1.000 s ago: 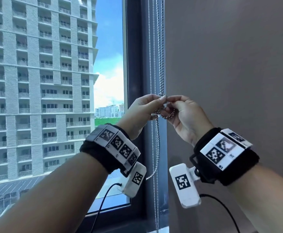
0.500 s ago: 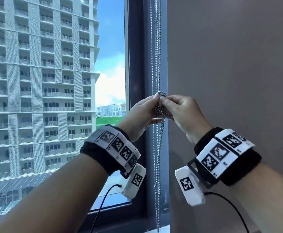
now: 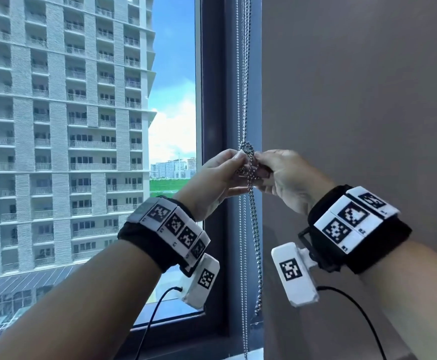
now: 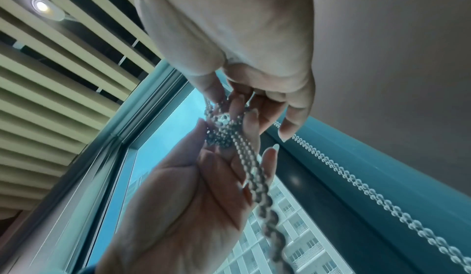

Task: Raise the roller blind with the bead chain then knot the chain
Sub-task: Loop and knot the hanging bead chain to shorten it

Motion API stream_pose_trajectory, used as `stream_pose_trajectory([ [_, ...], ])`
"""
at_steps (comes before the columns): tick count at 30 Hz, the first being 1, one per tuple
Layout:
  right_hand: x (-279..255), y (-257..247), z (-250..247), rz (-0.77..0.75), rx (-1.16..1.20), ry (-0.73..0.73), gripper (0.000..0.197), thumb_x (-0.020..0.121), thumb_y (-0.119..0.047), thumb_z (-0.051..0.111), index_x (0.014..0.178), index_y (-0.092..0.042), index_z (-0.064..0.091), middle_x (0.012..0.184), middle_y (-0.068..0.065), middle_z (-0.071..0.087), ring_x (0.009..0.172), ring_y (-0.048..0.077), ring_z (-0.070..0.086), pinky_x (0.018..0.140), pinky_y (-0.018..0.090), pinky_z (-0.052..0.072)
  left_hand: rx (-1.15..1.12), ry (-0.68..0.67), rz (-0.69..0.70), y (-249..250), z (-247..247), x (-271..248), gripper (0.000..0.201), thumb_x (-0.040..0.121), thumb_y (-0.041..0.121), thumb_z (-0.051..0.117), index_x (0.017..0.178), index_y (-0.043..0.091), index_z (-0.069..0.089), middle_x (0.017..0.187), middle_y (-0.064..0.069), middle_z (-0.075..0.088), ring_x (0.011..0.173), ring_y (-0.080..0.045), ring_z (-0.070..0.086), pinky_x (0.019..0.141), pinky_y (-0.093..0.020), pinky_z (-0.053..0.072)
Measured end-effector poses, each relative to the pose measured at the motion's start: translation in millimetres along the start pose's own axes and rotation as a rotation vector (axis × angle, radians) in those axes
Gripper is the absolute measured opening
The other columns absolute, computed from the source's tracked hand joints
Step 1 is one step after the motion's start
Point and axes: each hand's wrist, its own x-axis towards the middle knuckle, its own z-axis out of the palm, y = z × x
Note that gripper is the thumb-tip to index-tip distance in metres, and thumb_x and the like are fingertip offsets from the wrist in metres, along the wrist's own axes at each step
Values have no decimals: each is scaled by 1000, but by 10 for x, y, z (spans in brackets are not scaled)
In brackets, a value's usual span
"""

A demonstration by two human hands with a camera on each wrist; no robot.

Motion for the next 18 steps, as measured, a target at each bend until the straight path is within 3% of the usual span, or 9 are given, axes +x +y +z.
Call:
stream_pose_trajectory([
  [2, 4, 1, 22, -7, 18, 1, 18, 97, -23, 46, 82, -16, 53, 60, -4, 55, 52, 7, 50, 74, 34, 47, -26, -14, 2, -13, 2, -5, 19, 101, 30, 39, 99, 14, 50, 91, -10, 68, 84, -28, 64, 81, -36, 47],
  [4, -9, 5, 24, -28, 32, -33, 19, 94, -30, 53, 87, -13, 57, 64, 1, 54, 51, 10, 50, 68, 34, 46, -37, -16, 9, -19, 20, -9, 19, 101, 29, 37, 102, 14, 48, 86, -10, 68, 81, -28, 62, 84, -42, 43],
  [6, -22, 25, 7, -40, -4, -62, 31, 88, -32, 61, 99, -4, 61, 79, 11, 58, 67, 18, 54, 67, 33, 46, -59, -25, 13, -27, 30, -12, 17, 102, 28, 36, 100, 15, 45, 90, -15, 66, 80, -29, 63, 83, -42, 46],
  [9, -28, 52, -24, -48, -23, -60, 36, 80, -16, 71, 107, 6, 60, 88, 15, 64, 86, 27, 58, 77, 40, 46, -88, -44, 4, -25, 17, -21, 17, 102, 29, 34, 101, 15, 44, 94, -20, 64, 78, -29, 66, 74, -38, 51],
  [12, -17, 56, -31, -34, 3, -48, 14, 82, -9, 69, 93, -7, 61, 82, 8, 66, 85, 26, 62, 86, 43, 49, -90, -71, -11, -11, 23, -17, 19, 102, 31, 34, 103, 15, 45, 89, -13, 69, 79, -29, 69, 72, -37, 53],
  [14, -21, 55, -34, -34, 55, -31, 5, 85, -10, 65, 85, -12, 60, 77, 2, 67, 77, 19, 63, 84, 39, 50, -74, -39, -3, -4, 25, -7, 19, 102, 30, 36, 104, 14, 46, 91, -12, 68, 78, -27, 69, 67, -35, 54],
  [16, -26, 52, -60, -46, 93, 8, 10, 89, -16, 60, 79, -18, 59, 72, -5, 68, 78, 14, 59, 84, 36, 46, -56, 41, 19, -12, 4, 7, 16, 101, 28, 40, 98, 15, 49, 96, -9, 65, 75, -22, 70, 68, -37, 55],
  [18, -59, 13, -95, -79, 120, 49, 17, 93, -22, 55, 76, -21, 57, 76, -6, 63, 85, 13, 52, 86, 35, 40, -30, 114, 27, -36, -30, 15, 16, 100, 26, 41, 95, 15, 50, 100, -4, 63, 70, -15, 71, 80, -44, 54],
])
